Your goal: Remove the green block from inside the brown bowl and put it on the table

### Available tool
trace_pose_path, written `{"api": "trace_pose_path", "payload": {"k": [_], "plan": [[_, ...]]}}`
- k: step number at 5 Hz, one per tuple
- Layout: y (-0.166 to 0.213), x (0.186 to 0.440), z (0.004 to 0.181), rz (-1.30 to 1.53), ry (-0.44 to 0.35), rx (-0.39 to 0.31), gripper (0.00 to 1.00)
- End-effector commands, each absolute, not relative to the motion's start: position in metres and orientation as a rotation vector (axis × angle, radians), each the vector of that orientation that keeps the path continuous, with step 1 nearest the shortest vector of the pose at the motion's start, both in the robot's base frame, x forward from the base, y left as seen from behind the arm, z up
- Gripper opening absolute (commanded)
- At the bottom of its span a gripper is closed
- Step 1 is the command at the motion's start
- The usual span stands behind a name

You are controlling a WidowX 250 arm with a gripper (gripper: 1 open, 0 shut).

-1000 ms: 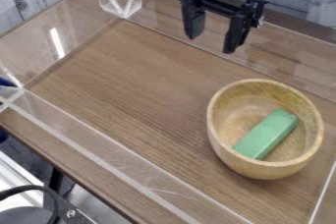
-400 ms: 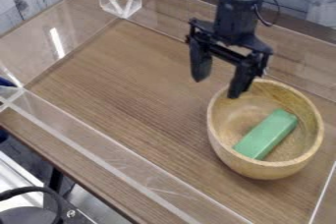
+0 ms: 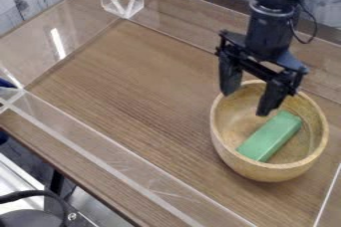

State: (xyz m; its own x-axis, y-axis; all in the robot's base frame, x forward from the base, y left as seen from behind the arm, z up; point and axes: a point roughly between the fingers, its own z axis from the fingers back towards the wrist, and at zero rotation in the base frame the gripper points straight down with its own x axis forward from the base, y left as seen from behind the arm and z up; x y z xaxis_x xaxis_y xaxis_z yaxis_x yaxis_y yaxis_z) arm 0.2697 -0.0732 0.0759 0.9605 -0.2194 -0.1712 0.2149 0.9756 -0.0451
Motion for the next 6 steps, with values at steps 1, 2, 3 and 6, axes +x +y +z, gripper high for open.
{"api": "trace_pose_path", "payload": {"k": [1, 2, 3, 6], "plan": [[-0.086, 0.283, 0.090, -0.244, 0.097, -0.042, 1.00], [-0.095, 0.286, 0.084, -0.266, 0.098, -0.047, 1.00], [-0.102, 0.288, 0.078, -0.285, 0.100, -0.051, 1.00], [-0.106, 0.287, 0.091, -0.308, 0.024, -0.042, 1.00]]}}
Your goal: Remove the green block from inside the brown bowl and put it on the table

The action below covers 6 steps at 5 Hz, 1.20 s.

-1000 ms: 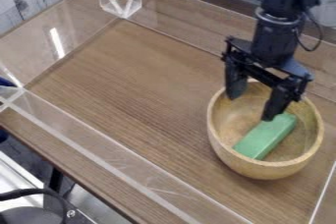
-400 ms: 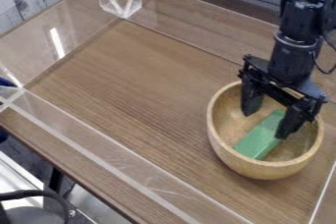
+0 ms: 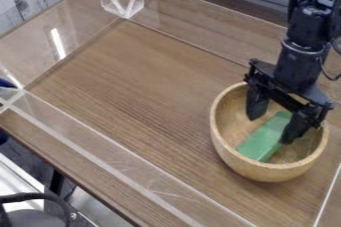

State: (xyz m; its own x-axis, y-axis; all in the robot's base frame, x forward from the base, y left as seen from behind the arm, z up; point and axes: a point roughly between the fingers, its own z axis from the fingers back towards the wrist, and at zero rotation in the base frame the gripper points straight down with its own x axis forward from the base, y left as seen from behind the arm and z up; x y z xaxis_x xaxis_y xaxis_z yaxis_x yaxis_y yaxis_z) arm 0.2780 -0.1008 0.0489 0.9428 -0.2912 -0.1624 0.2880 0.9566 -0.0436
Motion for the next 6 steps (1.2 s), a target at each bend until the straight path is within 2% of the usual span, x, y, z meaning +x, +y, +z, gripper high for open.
{"api": "trace_pose_path", "payload": {"k": [1, 2, 4, 6], "plan": [[-0.105, 0.286, 0.104, -0.305, -0.017, -0.041, 1.00], [-0.105, 0.283, 0.116, -0.308, -0.057, -0.039, 1.00], [-0.105, 0.284, 0.112, -0.308, -0.076, -0.041, 1.00], [-0.105, 0.285, 0.117, -0.305, -0.116, -0.042, 1.00]]}}
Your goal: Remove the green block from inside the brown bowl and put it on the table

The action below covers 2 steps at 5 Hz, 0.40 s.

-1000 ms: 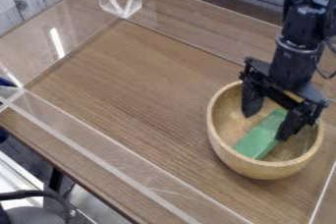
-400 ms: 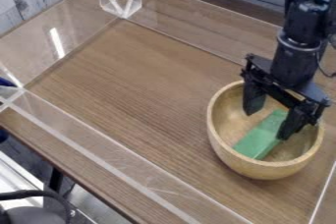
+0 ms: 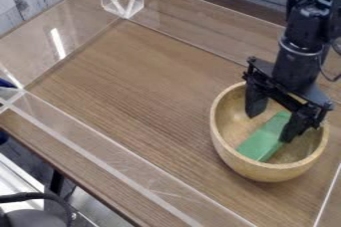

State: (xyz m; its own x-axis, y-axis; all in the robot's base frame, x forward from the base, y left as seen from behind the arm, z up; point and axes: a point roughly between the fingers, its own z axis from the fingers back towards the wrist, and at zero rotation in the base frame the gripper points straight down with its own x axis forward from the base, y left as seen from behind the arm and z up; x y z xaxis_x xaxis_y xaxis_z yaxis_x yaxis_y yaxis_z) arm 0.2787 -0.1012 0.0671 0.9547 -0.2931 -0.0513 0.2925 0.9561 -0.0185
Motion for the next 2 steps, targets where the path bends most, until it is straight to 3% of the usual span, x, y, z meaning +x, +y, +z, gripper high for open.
{"api": "trace_pose_path", "payload": {"k": [1, 2], "plan": [[-0.1053, 0.2849, 0.1224, -0.303, -0.143, -0.050, 1.00], [-0.1053, 0.2867, 0.1133, -0.302, -0.128, -0.057, 1.00]]}}
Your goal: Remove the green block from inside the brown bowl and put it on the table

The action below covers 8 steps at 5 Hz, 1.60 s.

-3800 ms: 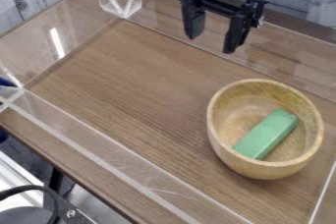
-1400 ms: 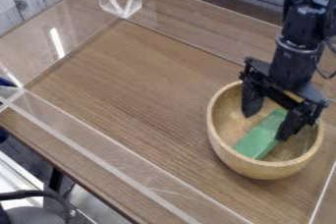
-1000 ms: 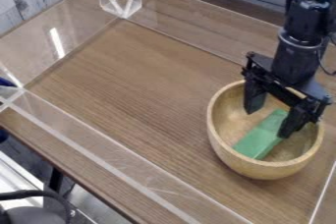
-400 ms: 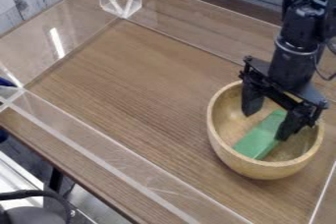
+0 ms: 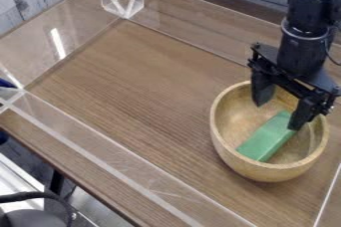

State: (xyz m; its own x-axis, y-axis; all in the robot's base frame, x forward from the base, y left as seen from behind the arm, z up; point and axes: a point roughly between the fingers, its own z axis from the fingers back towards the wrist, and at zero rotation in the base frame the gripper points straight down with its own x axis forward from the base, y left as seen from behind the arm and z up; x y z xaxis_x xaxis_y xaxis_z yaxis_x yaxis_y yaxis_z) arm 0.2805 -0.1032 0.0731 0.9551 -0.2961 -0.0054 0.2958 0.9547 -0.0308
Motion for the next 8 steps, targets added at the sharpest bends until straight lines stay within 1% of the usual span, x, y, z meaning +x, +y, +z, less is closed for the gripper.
{"api": "trace_pose_path", "payload": {"k": [1, 8], "plan": [[-0.105, 0.288, 0.104, -0.301, -0.109, -0.062, 1.00], [-0.108, 0.291, 0.073, -0.301, -0.054, -0.065, 1.00]]}}
